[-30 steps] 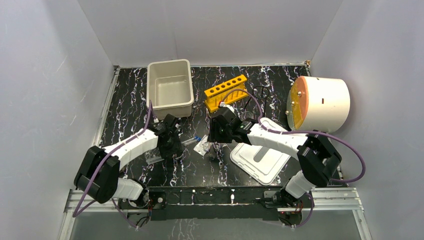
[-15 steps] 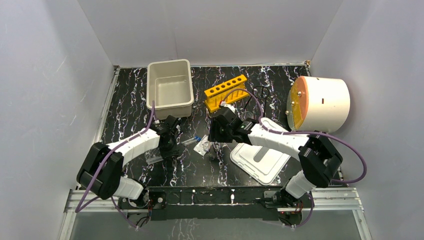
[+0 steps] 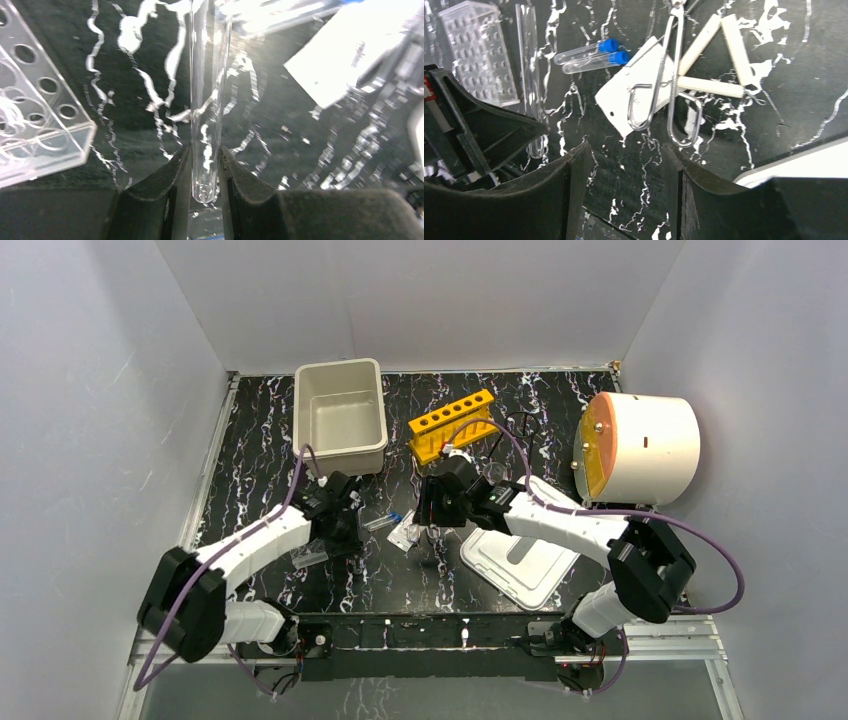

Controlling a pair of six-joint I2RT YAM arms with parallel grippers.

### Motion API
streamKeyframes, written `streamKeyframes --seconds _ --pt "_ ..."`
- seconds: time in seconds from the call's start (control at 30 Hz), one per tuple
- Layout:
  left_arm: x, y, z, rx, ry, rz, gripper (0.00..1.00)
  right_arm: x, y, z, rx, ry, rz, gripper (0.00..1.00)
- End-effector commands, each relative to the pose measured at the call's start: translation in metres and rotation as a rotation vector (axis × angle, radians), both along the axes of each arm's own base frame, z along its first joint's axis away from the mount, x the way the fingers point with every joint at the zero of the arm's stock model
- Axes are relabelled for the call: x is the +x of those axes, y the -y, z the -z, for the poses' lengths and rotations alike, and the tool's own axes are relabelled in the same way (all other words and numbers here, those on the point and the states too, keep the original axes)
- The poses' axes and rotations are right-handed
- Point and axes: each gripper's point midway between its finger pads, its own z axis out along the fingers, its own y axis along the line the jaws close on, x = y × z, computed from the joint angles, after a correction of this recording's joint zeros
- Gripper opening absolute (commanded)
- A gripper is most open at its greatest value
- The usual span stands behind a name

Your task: Organize the chemistry lab equipment

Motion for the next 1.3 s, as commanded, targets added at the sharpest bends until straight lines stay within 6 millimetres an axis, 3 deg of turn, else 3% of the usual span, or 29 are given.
streamKeyframes --seconds 0.0,0.33,0.83,1.0,1.27 --pt "-0.014 0.026 -0.037 -0.187 0.032 0.096 0.05 -0.005 -0.028 -0.036 0.185 0.051 -0.099 0.63" --pt "-0.028 0.052 -0.071 -0.397 0.107 0.256 0.05 -0.011 -0.064 -0.057 0.387 -0.067 -0.15 0.68" --pt "-0.028 0.063 -0.074 -0.455 0.104 0.304 0.04 0.003 -0.102 -0.053 0.473 -0.151 -0.183 0.72" --pt "-0.027 0.064 -0.077 -0.459 0.114 0.315 0.04 0.012 -0.105 -0.049 0.477 -0.173 -0.157 0.71" --pt "-0.028 0.065 -0.079 -0.464 0.119 0.35 0.04 0.02 -0.102 -0.038 0.483 -0.228 -0.131 0.6"
